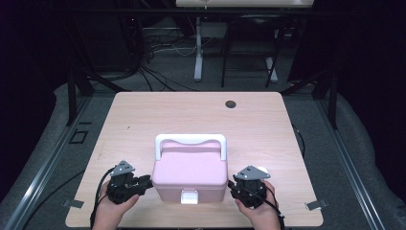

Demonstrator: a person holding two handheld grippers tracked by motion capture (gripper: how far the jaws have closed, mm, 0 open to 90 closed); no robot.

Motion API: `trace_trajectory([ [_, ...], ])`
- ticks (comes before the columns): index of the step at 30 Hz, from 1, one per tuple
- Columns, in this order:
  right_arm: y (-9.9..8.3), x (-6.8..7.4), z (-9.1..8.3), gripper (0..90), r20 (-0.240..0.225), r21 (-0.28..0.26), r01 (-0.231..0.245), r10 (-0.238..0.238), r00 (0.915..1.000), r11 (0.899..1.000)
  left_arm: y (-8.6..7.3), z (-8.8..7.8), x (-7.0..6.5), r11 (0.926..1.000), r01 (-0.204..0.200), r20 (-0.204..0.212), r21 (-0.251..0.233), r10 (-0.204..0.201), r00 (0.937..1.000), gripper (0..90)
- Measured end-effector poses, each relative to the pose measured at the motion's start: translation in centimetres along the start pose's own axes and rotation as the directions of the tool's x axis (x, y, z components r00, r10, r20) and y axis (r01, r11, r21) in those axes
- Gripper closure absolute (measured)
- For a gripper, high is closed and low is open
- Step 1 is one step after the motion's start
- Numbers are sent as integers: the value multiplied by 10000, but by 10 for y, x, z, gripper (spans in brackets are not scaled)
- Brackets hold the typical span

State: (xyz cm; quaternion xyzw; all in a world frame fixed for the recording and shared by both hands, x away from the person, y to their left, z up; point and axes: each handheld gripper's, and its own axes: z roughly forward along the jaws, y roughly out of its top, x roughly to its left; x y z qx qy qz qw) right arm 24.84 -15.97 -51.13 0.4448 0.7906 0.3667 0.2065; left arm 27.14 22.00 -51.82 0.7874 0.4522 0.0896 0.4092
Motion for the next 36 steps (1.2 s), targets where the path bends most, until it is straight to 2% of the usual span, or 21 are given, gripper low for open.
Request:
trace_trajectory([
  [2,2,-2,-3,668,-130,-48,-195,194,9997,9998,0,-1,0,10000,53,7,-44,-53,10000,653],
  [8,8,-6,-9,627,-314,85,-78,81,9995,9999,7,-10,2,10000,-21,156,-66,22,9999,620],
  [12,12,-7,-12,630,-455,53,-93,95,9989,9999,10,-12,3,10000,-4,269,-69,6,9996,614],
  [14,15,-9,-14,662,-570,66,-127,131,9983,9999,13,-14,3,10000,-3,392,-64,5,9992,616],
  [15,18,-10,-16,686,-605,58,9,-5,9982,10000,14,-14,3,10000,4,415,-64,-1,9991,621],
  [18,21,-12,-17,689,-585,69,31,-26,9983,10000,19,-16,3,10000,31,586,-92,-25,9983,627],
  [25,35,-17,-26,675,-715,-234,-125,108,9974,9996,33,-23,5,9998,31,589,-198,-19,9983,603],
  [29,45,-19,-30,680,-832,-432,-181,144,9964,9989,41,-26,5,9997,-106,589,-207,118,9982,597],
  [35,57,-17,-30,652,-1084,-568,-218,155,9940,9982,57,-31,5,9987,-44,787,-510,85,9969,589],
  [36,59,-17,-29,652,-1113,-606,-240,172,9936,9979,63,-32,5,9976,-52,845,-690,111,9964,584],
])
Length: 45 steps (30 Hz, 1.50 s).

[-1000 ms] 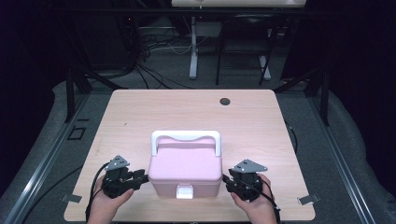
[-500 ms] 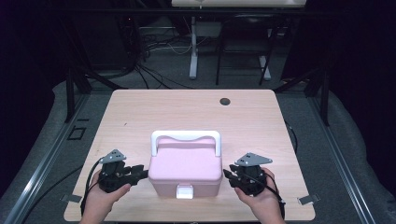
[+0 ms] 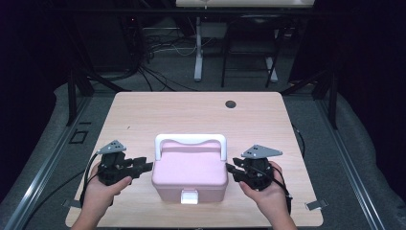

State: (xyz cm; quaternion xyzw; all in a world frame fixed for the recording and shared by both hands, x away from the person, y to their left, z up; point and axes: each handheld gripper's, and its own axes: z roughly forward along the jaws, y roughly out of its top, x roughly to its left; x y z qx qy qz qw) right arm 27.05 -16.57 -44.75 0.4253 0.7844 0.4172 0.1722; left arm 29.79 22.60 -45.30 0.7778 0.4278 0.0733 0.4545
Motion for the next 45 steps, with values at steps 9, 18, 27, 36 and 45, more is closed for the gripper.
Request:
trace_trajectory([
  [9,10,-3,6,639,-331,-191,-309,302,9990,9993,18,9,-4,9999,-132,240,31,132,9996,586],
  [18,18,-5,15,627,-597,-110,-502,494,9970,9987,24,24,-6,9999,-39,417,166,32,9991,599],
  [27,21,-8,22,635,-574,-274,-599,583,9966,9978,27,27,-4,9998,142,464,120,-148,9988,631],
  [36,19,-5,20,670,-438,-603,-469,443,9981,9971,27,25,-8,10000,-47,244,2,47,9997,661],
  [45,18,5,10,686,-214,-686,-50,35,9998,9976,22,15,-17,9984,-476,54,-295,478,9988,690],
])
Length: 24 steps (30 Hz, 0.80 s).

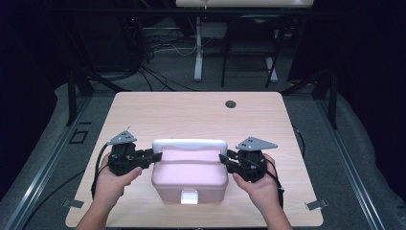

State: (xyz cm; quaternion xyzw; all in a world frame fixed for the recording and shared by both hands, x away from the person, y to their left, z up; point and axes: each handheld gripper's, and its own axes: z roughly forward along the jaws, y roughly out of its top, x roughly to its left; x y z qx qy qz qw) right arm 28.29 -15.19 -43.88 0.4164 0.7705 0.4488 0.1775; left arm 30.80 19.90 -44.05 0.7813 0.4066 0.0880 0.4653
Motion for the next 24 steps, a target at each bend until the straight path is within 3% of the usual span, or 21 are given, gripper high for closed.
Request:
trace_trajectory([
  [8,-4,6,1,718,297,116,378,-381,9988,9992,-3,-1,-5,9994,-358,-294,-21,357,9989,708],
  [12,-6,2,2,728,131,64,173,-174,9998,9998,-5,1,-3,9997,-161,-233,-180,157,9996,717],
  [24,-7,0,3,730,4,30,-65,65,10000,10000,-6,4,-1,9999,-116,-122,-97,115,9999,723],
])
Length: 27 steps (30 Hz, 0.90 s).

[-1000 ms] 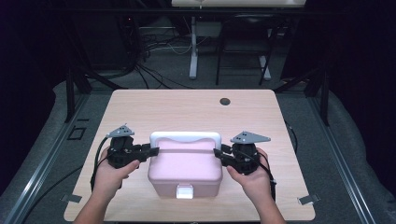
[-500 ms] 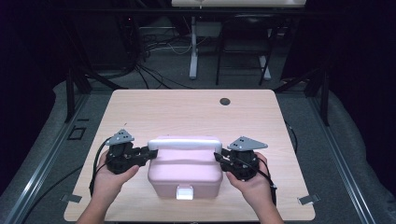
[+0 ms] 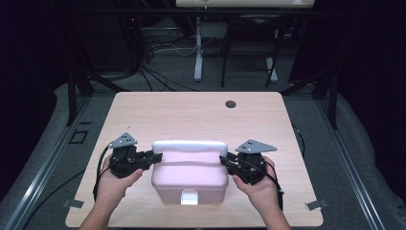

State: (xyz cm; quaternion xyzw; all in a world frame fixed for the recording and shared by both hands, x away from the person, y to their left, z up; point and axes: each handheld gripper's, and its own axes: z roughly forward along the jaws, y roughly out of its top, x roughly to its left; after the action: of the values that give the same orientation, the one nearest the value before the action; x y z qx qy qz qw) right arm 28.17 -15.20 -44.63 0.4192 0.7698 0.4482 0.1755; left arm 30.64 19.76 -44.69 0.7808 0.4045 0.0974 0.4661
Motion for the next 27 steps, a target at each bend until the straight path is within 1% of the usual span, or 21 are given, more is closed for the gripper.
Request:
trace_trajectory([
  [2,0,0,0,731,7,-20,-7,7,10000,10000,0,0,-1,10000,-12,-36,-3,12,10000,724],
  [3,0,0,0,732,11,-12,-19,19,10000,10000,-1,-1,-1,10000,64,-28,-11,-64,10000,725],
  [9,1,1,-2,732,-28,88,-39,40,10000,10000,-1,-3,-2,9999,43,52,115,-43,10000,727],
  [13,1,2,-3,733,-85,77,-66,66,9999,9999,0,-4,-2,9998,144,111,114,-145,9998,726],
  [17,4,3,-7,733,-127,-118,-77,76,9999,9999,4,-8,-3,9999,125,120,-44,-125,9999,725],
  [20,7,3,-9,733,-119,-242,-96,93,9999,9997,9,-10,-3,10000,39,63,-33,-39,10000,725],
  [25,9,2,-10,733,-111,-382,-163,159,9998,9991,13,-11,-3,9998,94,42,-147,-93,9999,724],
  [27,11,2,-11,733,-136,-440,-179,174,9998,9989,15,-11,-1,9997,170,111,-147,-169,9998,721],
])
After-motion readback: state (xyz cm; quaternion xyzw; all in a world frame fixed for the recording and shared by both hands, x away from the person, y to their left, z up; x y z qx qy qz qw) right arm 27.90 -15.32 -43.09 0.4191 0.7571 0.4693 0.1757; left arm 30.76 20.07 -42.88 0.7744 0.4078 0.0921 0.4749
